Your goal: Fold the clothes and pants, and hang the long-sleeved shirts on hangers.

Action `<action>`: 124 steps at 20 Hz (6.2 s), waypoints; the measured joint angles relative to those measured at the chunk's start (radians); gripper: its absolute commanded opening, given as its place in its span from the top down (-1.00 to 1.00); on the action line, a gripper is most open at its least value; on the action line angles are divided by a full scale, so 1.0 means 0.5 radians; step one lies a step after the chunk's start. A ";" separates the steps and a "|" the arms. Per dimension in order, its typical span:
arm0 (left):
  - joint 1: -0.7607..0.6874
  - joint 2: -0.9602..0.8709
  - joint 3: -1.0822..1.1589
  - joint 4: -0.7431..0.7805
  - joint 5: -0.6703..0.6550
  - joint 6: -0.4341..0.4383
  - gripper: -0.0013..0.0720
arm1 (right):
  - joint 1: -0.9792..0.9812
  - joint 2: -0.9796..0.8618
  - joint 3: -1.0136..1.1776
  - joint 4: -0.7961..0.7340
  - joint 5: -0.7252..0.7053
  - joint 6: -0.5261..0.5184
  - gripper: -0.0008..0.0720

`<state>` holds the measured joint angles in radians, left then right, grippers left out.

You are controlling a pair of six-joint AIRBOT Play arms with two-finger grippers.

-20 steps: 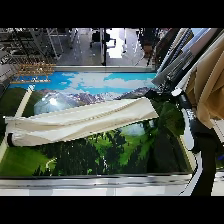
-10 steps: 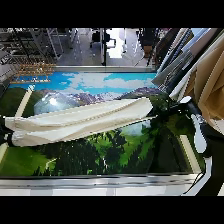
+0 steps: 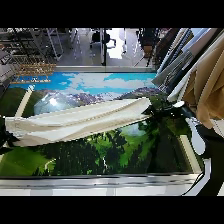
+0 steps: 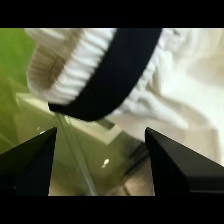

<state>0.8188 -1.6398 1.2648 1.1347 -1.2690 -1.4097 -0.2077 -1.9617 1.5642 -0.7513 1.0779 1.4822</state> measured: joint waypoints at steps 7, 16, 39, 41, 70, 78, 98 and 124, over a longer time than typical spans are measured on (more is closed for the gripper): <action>-0.063 -0.083 -0.069 -0.169 0.461 -0.171 0.71 | 0.095 -0.029 -0.009 -0.018 -0.279 0.116 0.93; -0.172 -0.198 0.405 -0.660 0.290 0.024 0.93 | 0.034 0.098 0.275 0.024 -0.214 0.004 0.94; -0.170 -0.206 0.466 0.409 -0.608 0.275 -0.39 | -0.261 1.097 -0.963 -0.888 0.948 -0.336 -0.49; -0.171 -0.201 0.548 0.274 -0.656 0.259 -0.22 | -0.440 1.159 -0.993 -0.912 0.841 -0.336 -0.51; -1.511 -0.111 0.342 -0.255 -0.638 0.488 0.92 | -0.717 1.273 -0.723 -1.543 0.346 -0.237 0.94; -1.782 -0.120 0.211 -0.252 -0.561 0.501 0.92 | 0.089 1.523 -0.625 -1.243 0.566 0.098 0.94; -1.482 0.132 0.200 -0.252 -0.597 0.500 0.92 | 0.140 1.236 -1.189 -0.730 0.150 -0.385 -0.62; -2.071 -0.082 -0.078 -0.618 -0.034 0.742 0.92 | 0.332 1.651 -0.661 -1.516 0.465 0.189 0.94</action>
<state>-0.2165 -1.6810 1.2259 0.8257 -1.2861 -1.0389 -0.0418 -1.1362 1.2335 -1.5093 1.3106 1.5768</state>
